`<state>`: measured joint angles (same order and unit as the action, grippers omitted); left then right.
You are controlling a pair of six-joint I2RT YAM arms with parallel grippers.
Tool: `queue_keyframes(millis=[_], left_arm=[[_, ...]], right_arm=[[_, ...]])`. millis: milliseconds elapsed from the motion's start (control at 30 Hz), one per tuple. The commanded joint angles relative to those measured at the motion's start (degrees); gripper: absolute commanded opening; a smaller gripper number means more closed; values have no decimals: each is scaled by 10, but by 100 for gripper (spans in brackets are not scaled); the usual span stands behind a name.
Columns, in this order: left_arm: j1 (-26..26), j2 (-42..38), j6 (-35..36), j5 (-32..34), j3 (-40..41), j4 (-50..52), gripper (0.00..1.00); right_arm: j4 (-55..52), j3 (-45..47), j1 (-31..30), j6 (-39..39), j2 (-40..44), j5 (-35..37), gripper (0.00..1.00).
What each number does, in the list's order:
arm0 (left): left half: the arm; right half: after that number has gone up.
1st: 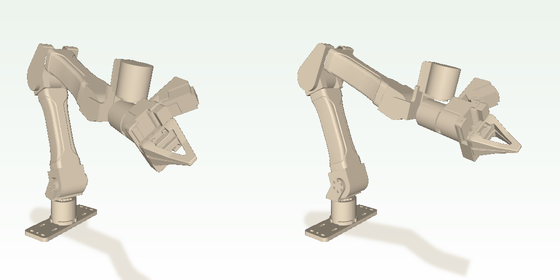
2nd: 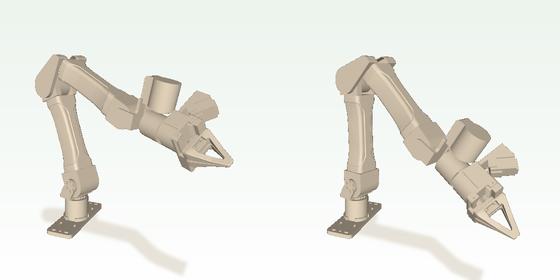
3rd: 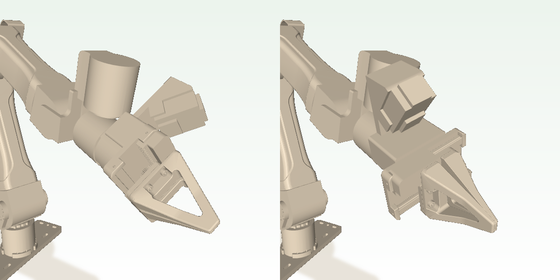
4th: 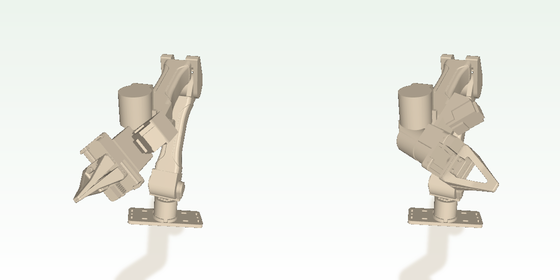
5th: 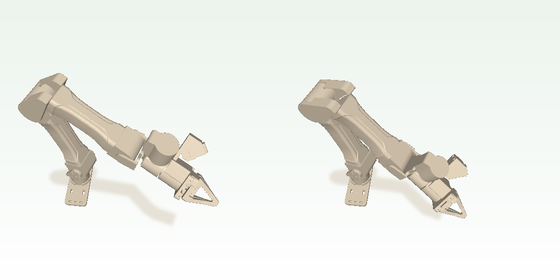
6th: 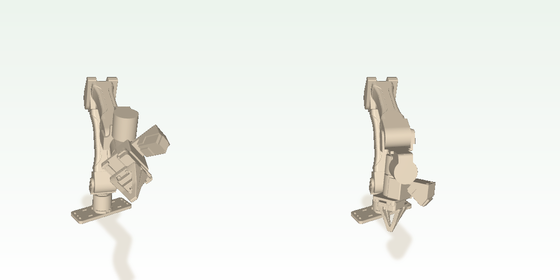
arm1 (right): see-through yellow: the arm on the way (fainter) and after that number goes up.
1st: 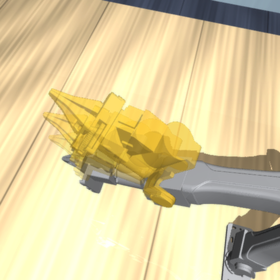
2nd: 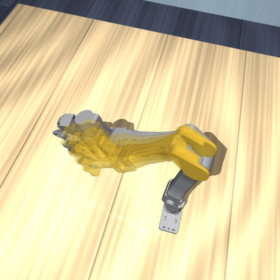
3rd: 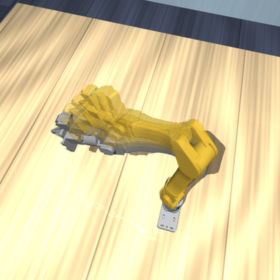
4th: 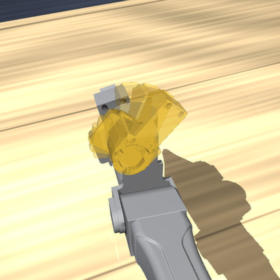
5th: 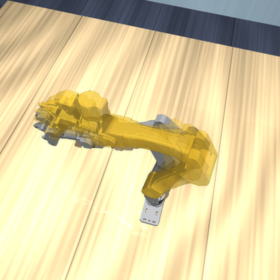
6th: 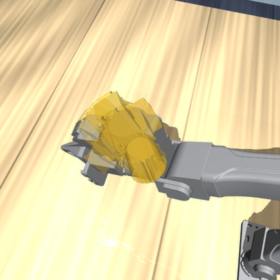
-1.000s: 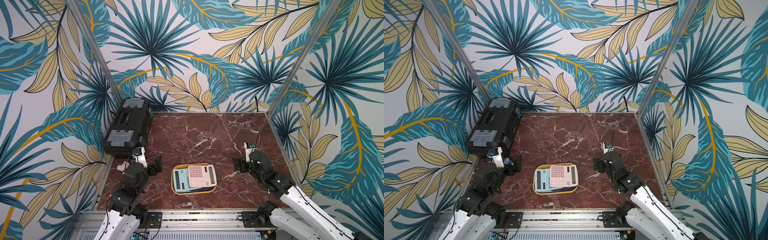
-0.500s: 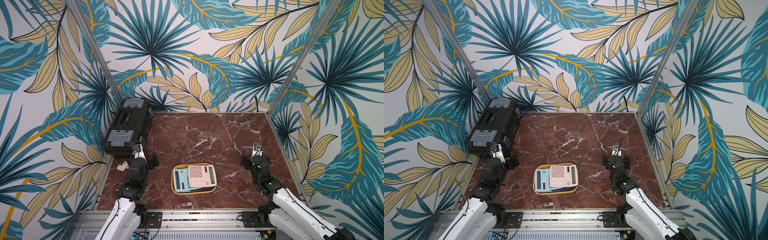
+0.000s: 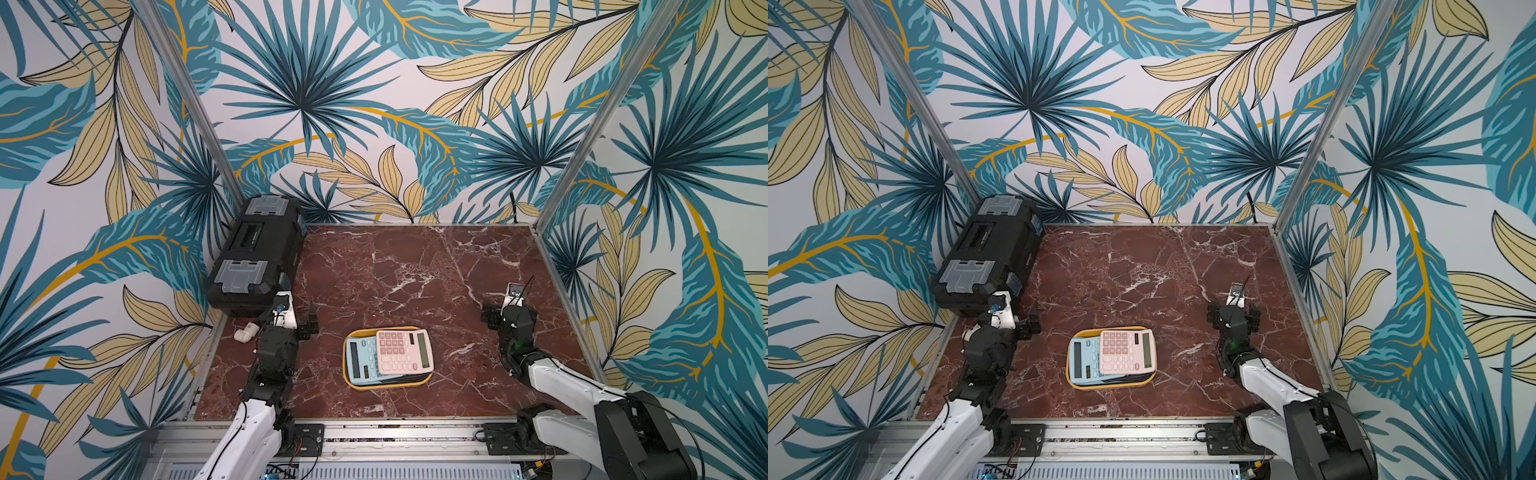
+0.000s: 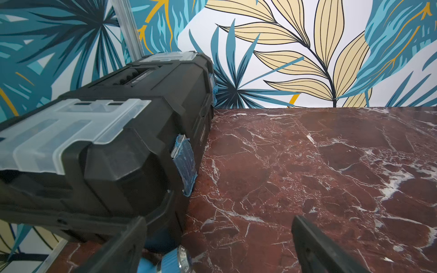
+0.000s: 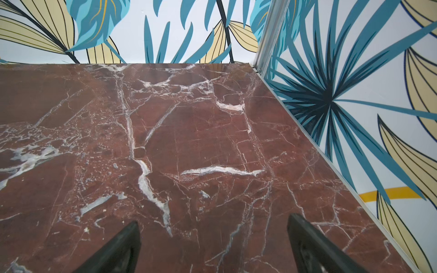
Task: Put the calculator in the storage box
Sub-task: Reset both arms
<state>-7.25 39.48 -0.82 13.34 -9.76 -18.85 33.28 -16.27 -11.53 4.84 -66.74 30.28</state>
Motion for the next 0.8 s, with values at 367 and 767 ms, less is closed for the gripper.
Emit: queue_keyframes(millis=[367, 767], left_arm=[[59, 289, 6, -58, -60, -210, 100], [62, 460, 19, -105, -114, -307, 100]], right_arm=[[256, 19, 53, -21, -115, -58, 99], [294, -3, 62, -41, -200, -112, 99]])
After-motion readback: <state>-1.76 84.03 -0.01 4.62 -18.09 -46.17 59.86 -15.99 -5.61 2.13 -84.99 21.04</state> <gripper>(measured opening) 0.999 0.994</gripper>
